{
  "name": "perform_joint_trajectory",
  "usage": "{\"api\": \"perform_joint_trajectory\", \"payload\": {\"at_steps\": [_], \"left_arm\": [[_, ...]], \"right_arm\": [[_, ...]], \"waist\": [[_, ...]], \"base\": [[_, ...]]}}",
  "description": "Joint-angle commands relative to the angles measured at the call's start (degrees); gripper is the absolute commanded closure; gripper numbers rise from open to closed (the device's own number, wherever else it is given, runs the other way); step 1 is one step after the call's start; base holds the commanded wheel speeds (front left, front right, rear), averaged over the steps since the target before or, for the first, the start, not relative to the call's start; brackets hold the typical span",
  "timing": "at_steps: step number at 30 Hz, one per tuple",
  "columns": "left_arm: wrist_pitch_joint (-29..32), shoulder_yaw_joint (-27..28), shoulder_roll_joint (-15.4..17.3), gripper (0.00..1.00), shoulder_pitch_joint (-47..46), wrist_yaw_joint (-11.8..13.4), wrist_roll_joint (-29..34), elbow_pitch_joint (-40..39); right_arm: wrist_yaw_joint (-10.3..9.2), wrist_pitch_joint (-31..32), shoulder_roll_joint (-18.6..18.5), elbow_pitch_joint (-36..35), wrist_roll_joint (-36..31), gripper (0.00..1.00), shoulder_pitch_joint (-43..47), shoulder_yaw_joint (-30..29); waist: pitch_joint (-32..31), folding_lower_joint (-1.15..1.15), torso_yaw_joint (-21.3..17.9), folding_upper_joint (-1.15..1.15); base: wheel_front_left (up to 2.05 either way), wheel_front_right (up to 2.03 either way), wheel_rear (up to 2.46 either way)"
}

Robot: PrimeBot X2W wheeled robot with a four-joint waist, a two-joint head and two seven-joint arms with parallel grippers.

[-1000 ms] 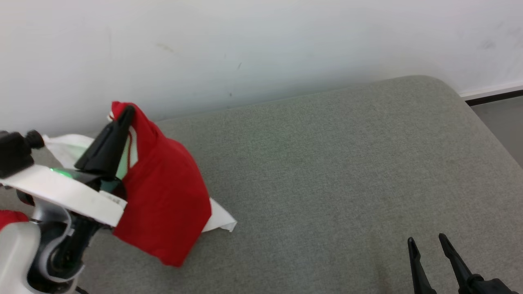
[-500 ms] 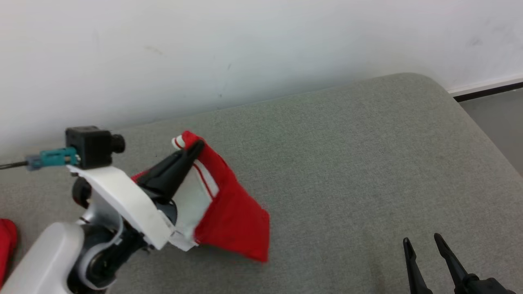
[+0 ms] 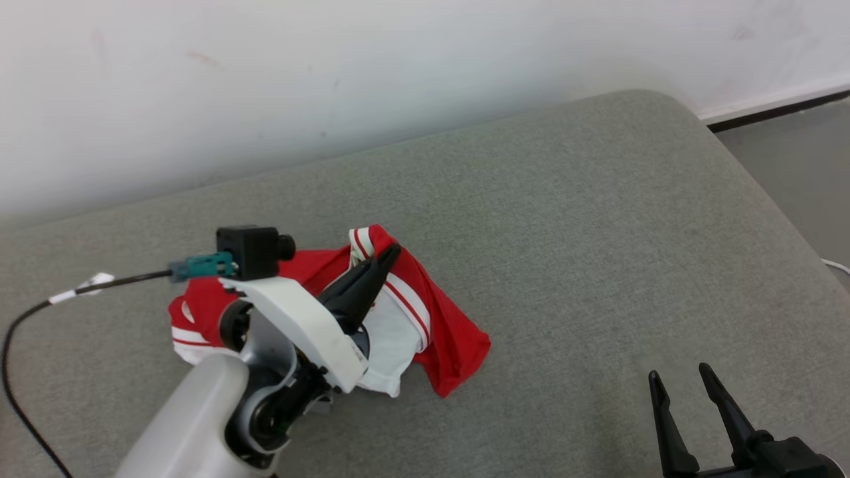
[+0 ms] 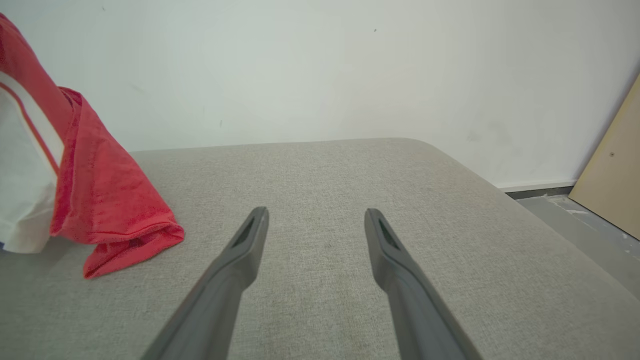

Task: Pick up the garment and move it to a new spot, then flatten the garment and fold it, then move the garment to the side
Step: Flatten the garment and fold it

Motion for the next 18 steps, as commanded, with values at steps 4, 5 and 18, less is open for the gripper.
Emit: {"api": "perform_joint_trajectory", "payload": {"at_steps": [4, 5, 18], "left_arm": [[-2.9, -0.2, -2.7, 1.0, 0.2, -0.2, 0.0, 4.7], [-3.3, -0.2, -3.3, 1.0, 0.7, -0.1, -0.3, 5.6], [-7.1, -7.1, -12.6, 1.0, 4.5, -1.8, -0.5, 15.4]], "right_arm": [[-0.13, 0.0, 0.3, 0.2, 0.8, 0.0, 0.4, -0.8], [-0.13, 0.0, 0.3, 0.2, 0.8, 0.0, 0.6, -1.0], [-0.13, 0.0, 0.6, 0.3, 0.8, 0.0, -1.1, -0.4]], "waist": [[1.2, 0.0, -1.2, 0.0], [1.3, 0.0, -1.2, 0.0], [2.5, 0.0, -0.6, 0.0]], "base": [[0.0, 0.0, 0.0], [0.0, 0.0, 0.0], [0.0, 0.0, 0.0]]}}
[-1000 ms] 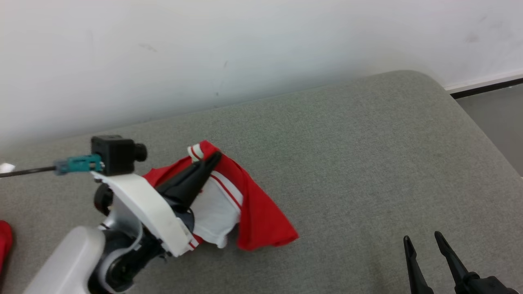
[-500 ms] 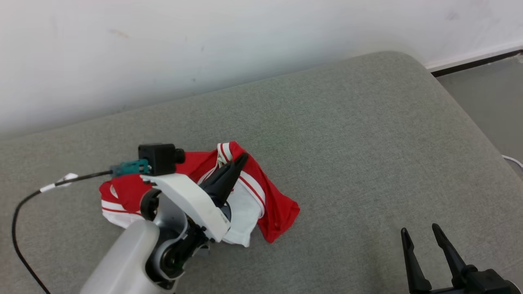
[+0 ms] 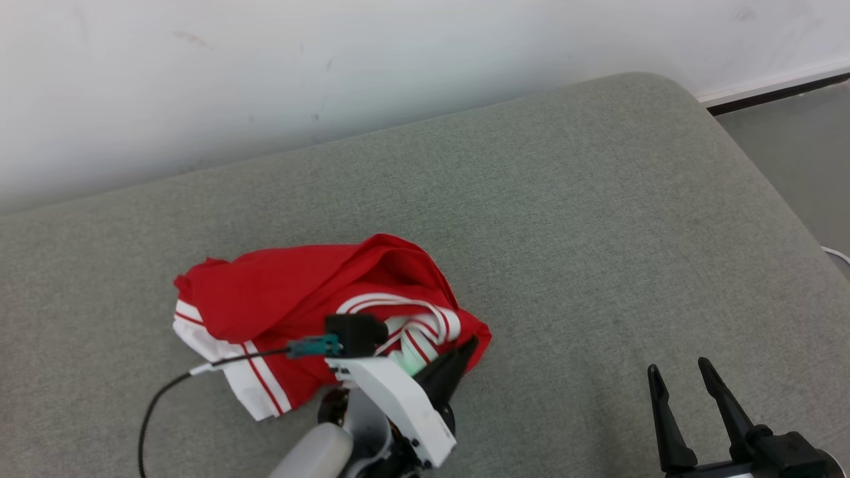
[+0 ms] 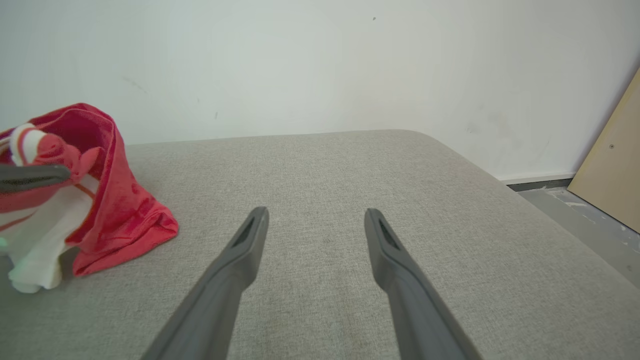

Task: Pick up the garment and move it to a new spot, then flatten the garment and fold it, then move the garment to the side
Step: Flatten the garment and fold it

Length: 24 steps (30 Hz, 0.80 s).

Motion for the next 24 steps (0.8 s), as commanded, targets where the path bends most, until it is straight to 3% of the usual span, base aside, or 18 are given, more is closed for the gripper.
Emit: {"api": "perform_joint_trajectory", "payload": {"at_steps": [1, 10, 11, 14, 17, 24], "left_arm": [[-0.4, -1.2, -0.7, 1.0, 0.9, -0.6, 0.0, 1.4], [-2.6, -7.8, -2.5, 1.0, 0.7, -1.9, 0.6, 5.6], [-3.2, -8.3, -2.5, 0.84, 0.6, -1.8, 0.7, 5.7], [-4.5, -10.1, -2.6, 0.0, -0.2, -1.3, 2.1, 5.3], [-6.0, -11.3, -1.0, 0.0, -1.1, -0.2, 5.6, 4.2], [-3.9, -11.0, 7.6, 0.0, -0.4, 3.8, 10.1, -5.2]], "right_arm": [[-0.13, 0.0, 0.1, 0.1, 0.7, 0.0, -0.6, 0.2], [-0.13, 0.0, 0.1, 0.2, 0.6, 0.0, -0.5, 0.0], [-0.13, 0.0, 0.1, 0.3, 0.6, 0.0, -0.5, 0.0], [-0.13, 0.0, 0.1, 0.3, 0.8, 0.0, -0.4, -0.2], [-0.13, 0.0, 0.1, 0.3, 0.7, 0.0, 0.1, -0.5], [-0.13, 0.0, 0.1, 0.1, 0.0, 0.0, 1.6, -1.3]], "waist": [[0.2, 0.0, -0.1, 0.0], [0.9, 0.0, -0.6, 0.0], [0.8, 0.0, -0.6, 0.0], [0.6, 0.0, -0.6, 0.0], [0.2, 0.0, -0.4, 0.0], [-1.4, 0.0, 0.4, 0.0]], "base": [[0.0, 0.0, 0.0], [0.0, 0.0, 0.0], [0.0, 0.0, 0.0], [0.0, 0.0, 0.0], [0.0, 0.0, 0.0], [0.0, 0.0, 0.0]]}}
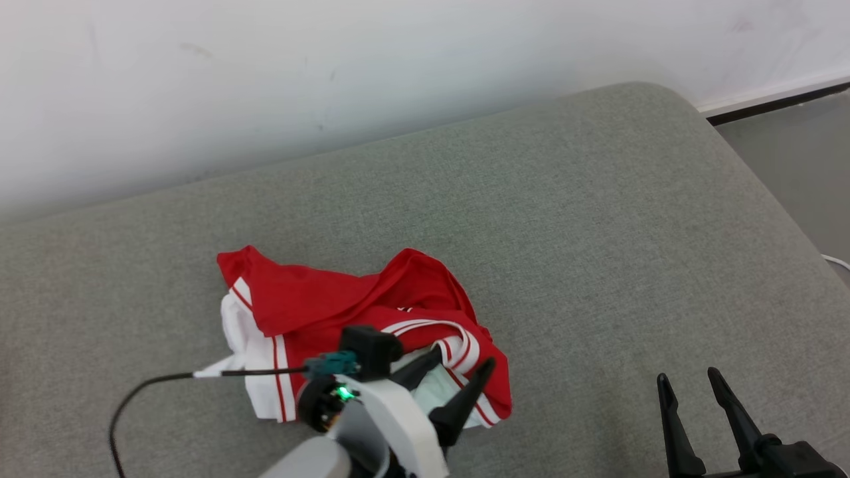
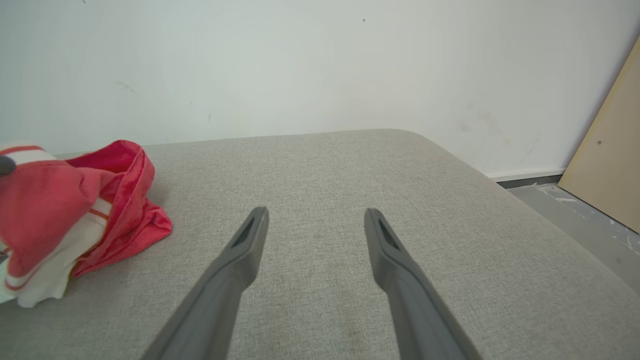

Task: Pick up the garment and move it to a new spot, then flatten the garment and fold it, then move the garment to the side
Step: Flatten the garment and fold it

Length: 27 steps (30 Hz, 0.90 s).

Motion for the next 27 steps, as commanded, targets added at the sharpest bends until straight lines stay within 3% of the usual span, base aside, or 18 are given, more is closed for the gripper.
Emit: {"api": "perform_joint_trajectory", "payload": {"at_steps": [1, 7, 12, 16, 27], "left_arm": [[1.4, 0.8, 3.3, 0.0, 0.8, 1.2, 1.1, -3.6], [2.9, 5.2, 12.9, 0.0, 2.0, 5.6, 2.9, -12.1], [2.1, 8.3, 18.4, 0.0, 2.0, 7.9, 4.9, -12.6], [1.3, 8.1, 19.5, 0.0, 1.6, 7.6, 6.2, -10.8], [0.0, 3.0, 20.4, 0.0, -4.0, 3.6, 13.4, 0.2]], "right_arm": [[-0.13, 0.0, 0.0, 0.0, -0.1, 0.0, 0.8, -0.3], [-0.13, 0.0, 0.0, -0.1, -0.4, 0.0, 0.9, -0.4], [-0.13, 0.0, 0.0, -0.2, -0.3, 0.0, 0.9, -0.2], [-0.13, 0.0, 0.0, -0.3, -0.1, 0.0, 0.4, 0.1], [-0.13, 0.0, 0.0, -0.9, 1.1, 0.0, -1.1, 0.5]], "waist": [[-0.6, 0.0, 0.4, 0.0], [-1.7, 0.0, 0.7, 0.0], [-1.6, 0.0, 0.6, 0.0], [-0.8, 0.0, 0.5, 0.0], [3.9, 0.0, -0.2, 0.0]], "base": [[0.0, 0.0, 0.0], [0.0, 0.0, 0.0], [0.0, 0.0, 0.0], [0.0, 0.0, 0.0], [0.0, 0.0, 0.0]]}}
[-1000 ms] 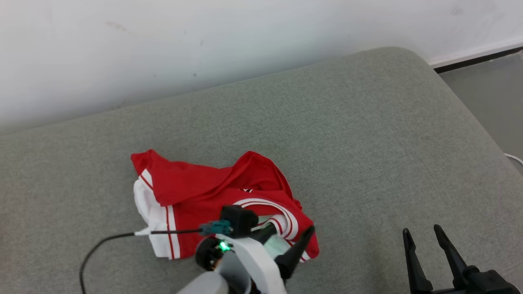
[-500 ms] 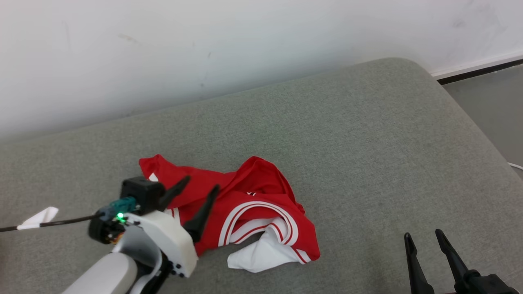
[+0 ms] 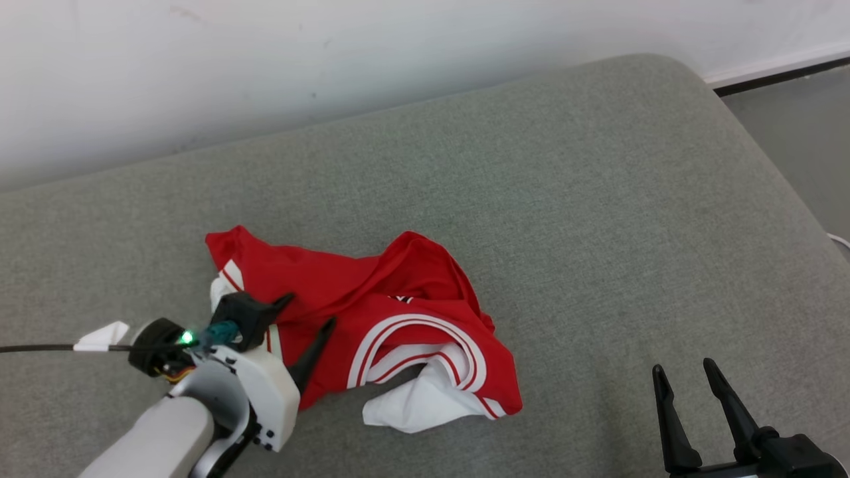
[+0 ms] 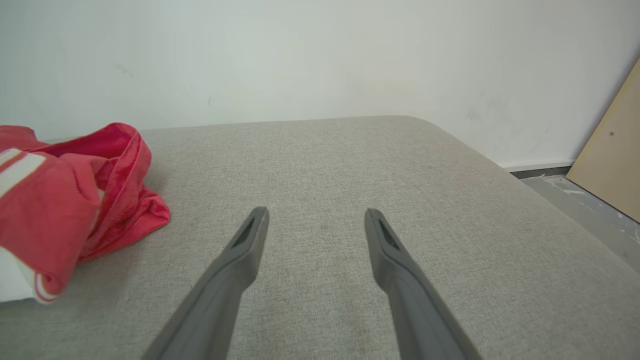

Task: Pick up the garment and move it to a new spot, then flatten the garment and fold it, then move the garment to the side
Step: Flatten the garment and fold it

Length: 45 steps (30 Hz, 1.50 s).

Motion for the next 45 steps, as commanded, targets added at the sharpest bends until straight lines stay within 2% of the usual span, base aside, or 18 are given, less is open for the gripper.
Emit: {"api": "perform_joint_trajectory", "payload": {"at_steps": [1, 8, 18, 19, 20, 21, 22, 26, 33, 39, 45], "left_arm": [[-0.5, -0.3, 0.5, 0.0, -1.3, -0.2, 1.7, 1.2], [-1.6, -1.5, -0.1, 0.0, -4.0, -1.0, 3.5, 6.5], [-2.7, -0.7, -2.4, 0.0, -6.9, -2.1, 1.6, 10.6], [-2.7, -0.6, -2.6, 0.09, -7.1, -2.3, 1.2, 10.8], [-2.4, -0.5, -2.9, 0.58, -7.3, -2.5, 0.6, 11.0], [-2.2, -0.4, -3.0, 0.82, -7.5, -2.7, 0.2, 11.3], [-1.9, -0.3, -3.1, 1.0, -7.7, -3.0, -0.4, 11.4], [-0.3, 0.8, -3.8, 1.0, -8.2, -4.1, -3.1, 11.0], [5.0, 5.7, -4.8, 1.0, -11.0, -5.3, -11.9, 7.4], [9.9, 9.9, -2.6, 1.0, -18.4, -3.0, -14.4, 4.0], [13.8, 12.1, 0.3, 1.0, -26.0, 0.0, -12.5, 4.3]], "right_arm": [[-0.13, 0.0, 0.0, -0.2, 0.9, 0.0, -0.7, 0.0], [-0.13, 0.0, 0.0, -0.2, 1.0, 0.0, -0.9, 0.0], [-0.13, 0.0, 0.0, -0.4, 1.2, 0.0, -1.8, 0.4], [-0.13, 0.0, 0.0, -0.4, 1.2, 0.0, -1.8, 0.5], [-0.13, 0.0, 0.0, -0.3, 1.2, 0.0, -1.8, 0.5], [-0.13, 0.0, 0.0, -0.2, 1.3, 0.0, -1.8, 0.6], [-0.13, 0.0, 0.0, -0.2, 1.3, 0.0, -1.8, 0.6], [-0.13, 0.0, 0.0, 0.1, 1.4, 0.0, -1.7, 0.5], [-0.13, 0.0, 0.0, 0.4, 1.1, 0.0, -1.4, 0.3], [-0.13, 0.0, 0.0, 0.6, 0.7, 0.0, -1.3, 0.5], [-0.13, 0.0, 0.0, 0.9, 1.3, 0.0, -1.4, 1.2]], "waist": [[1.0, 0.0, -0.3, 0.0], [2.3, 0.0, -0.2, 0.0], [3.2, 0.0, -0.2, 0.0], [3.3, 0.0, -0.2, 0.0], [3.3, 0.0, -0.2, 0.0], [3.3, 0.0, -0.2, 0.0], [3.3, 0.0, -0.2, 0.0], [3.0, 0.0, -0.3, 0.0], [1.8, 0.0, 0.2, 0.0], [0.5, 0.0, 0.6, 0.0], [-0.5, 0.0, 0.1, 0.0]], "base": [[0.0, 0.0, 0.0], [0.0, 0.0, 0.0], [0.0, 0.0, 0.0], [0.0, 0.0, 0.0], [0.0, 0.0, 0.0], [0.0, 0.0, 0.0], [0.0, 0.0, 0.0], [0.0, 0.0, 0.0], [0.0, 0.0, 0.0], [0.0, 0.0, 0.0], [0.0, 0.0, 0.0]]}}
